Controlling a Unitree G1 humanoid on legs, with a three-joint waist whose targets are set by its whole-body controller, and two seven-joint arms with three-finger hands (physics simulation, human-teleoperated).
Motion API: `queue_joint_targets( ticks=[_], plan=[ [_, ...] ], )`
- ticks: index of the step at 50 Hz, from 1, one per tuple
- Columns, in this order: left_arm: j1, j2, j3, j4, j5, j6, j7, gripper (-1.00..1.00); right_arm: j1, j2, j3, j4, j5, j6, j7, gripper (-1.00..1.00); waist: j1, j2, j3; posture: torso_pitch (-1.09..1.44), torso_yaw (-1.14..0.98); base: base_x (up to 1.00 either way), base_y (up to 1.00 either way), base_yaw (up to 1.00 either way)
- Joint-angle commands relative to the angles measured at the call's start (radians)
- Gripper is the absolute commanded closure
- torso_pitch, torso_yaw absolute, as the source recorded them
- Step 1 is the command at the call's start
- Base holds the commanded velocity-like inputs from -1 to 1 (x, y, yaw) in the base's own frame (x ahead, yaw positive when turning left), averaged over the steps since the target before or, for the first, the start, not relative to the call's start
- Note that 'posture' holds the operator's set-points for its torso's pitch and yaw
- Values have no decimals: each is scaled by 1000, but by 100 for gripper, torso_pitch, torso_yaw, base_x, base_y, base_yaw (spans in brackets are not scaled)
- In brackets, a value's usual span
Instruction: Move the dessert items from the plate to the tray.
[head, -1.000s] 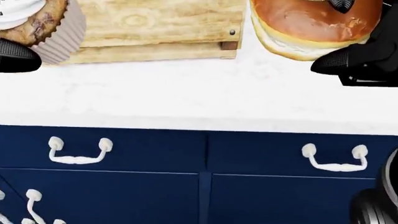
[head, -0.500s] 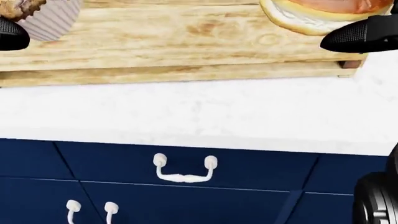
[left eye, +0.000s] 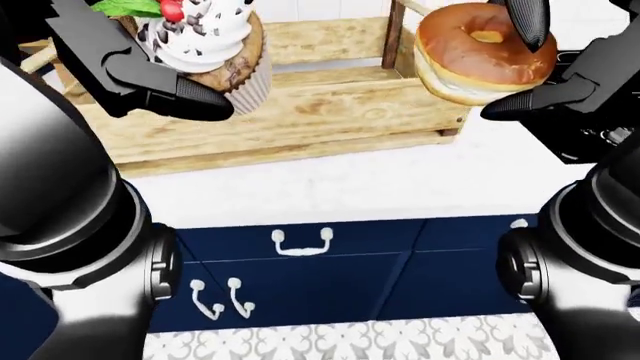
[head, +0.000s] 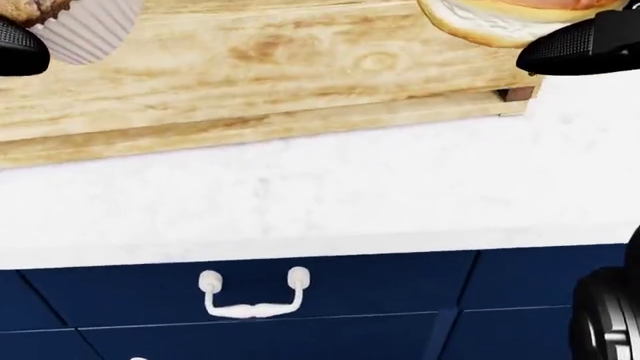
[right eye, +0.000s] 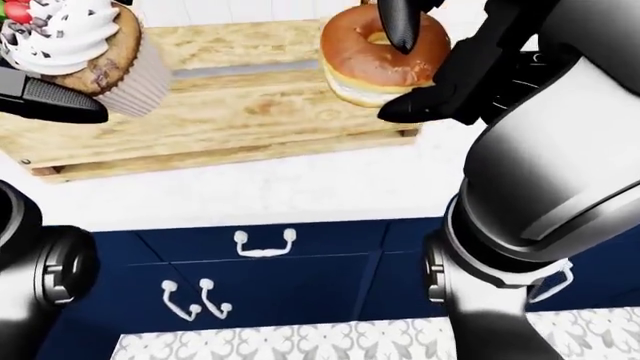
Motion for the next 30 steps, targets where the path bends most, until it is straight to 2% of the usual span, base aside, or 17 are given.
queue_joint_targets(
  ticks=[1, 3, 4, 5, 7, 9, 12, 14, 15, 16, 17, 18, 19, 20, 21, 28, 30],
  plan=[
    [-21, 5, 12, -12, 13, -9, 11, 100, -28, -5, -7, -4, -2, -6, -19, 98, 1, -3, -32, -12, 0, 0, 0, 0],
    [-9, -4, 14, -16, 12, -15, 18, 100, -20, -9, -1, -14, -9, -13, -6, 100, 1, -3, -42, -14, 0, 0, 0, 0],
    [-10, -4, 12, -19, 16, -12, 14, 100, -25, -5, 0, -14, -14, -7, -1, 100, 8, 2, -69, -15, 0, 0, 0, 18],
    [-8, -5, 13, -20, 16, -13, 13, 100, -25, -2, 0, -12, -18, -5, 3, 100, 27, 3, -70, -16, 0, 0, 0, 84],
    [-4, -6, 17, -21, 14, -17, 15, 100, -22, 3, -1, -6, -18, -9, -3, 100, 17, -4, -70, -18, 0, 0, 0, 97],
    [0, -9, 20, -19, 9, -22, 20, 100, -23, 8, -1, -3, -16, -10, -6, 100, 19, 0, -76, -20, 0, 0, 0, 98],
    [0, -8, 19, -21, 9, -22, 20, 100, -24, 11, 1, 1, -18, -10, -7, 100, 24, 10, -101, -23, 0, 0, 0, 98],
    [-2, -12, 22, -17, 4, -25, 29, 100, -18, 13, 1, 2, -20, -11, -5, 100, 26, 29, -117, -25, 0, 0, 0, 94],
    [-2, -16, 21, -16, 1, -26, 34, 100, -14, 13, 0, 4, -19, -13, -6, 100, 0, 52, -125, -26, 0, 0, 36, 0],
    [-4, -18, 15, -18, 3, -23, 33, 100, -16, 11, -2, 12, -20, -16, -13, 100, 16, 4, -118, -26, 0, 0, 0, 0],
    [-6, -18, 13, -19, 3, -21, 32, 100, -17, 11, -3, 13, -19, -16, -14, 100, 10, 18, -130, -26, 0, 0, 0, 0],
    [-10, -17, 13, -17, 4, -21, 32, 100, -22, 9, -5, 16, -20, -14, -14, 100, 6, 31, -128, -26, 0, 2, 0, 0],
    [-11, -17, 12, -18, 4, -19, 29, 100, -27, 8, -6, 17, -20, -12, -13, 100, 9, 53, -149, -26, 0, 28, 0, 0],
    [-11, -17, 14, -16, 2, -23, 32, 100, -30, 6, -8, 20, -18, -11, -14, 100, 5, 56, -115, -26, 0, 36, 0, 0],
    [-16, -15, 13, -15, 3, -19, 29, 100, -36, 5, -9, 21, -17, -9, -14, 100, 7, 59, -97, -26, 0, 36, 0, 0],
    [-30, -16, 9, -13, 8, -15, 21, 100, -53, -11, -12, 24, -11, 1, -11, 100, 2, 40, -104, -26, 0, 41, 0, 0],
    [-25, -20, 10, -13, 6, -19, 26, 100, -52, -13, -13, 21, -9, 4, -9, 100, 3, 29, -91, -26, 0, 62, 0, 0]
  ],
)
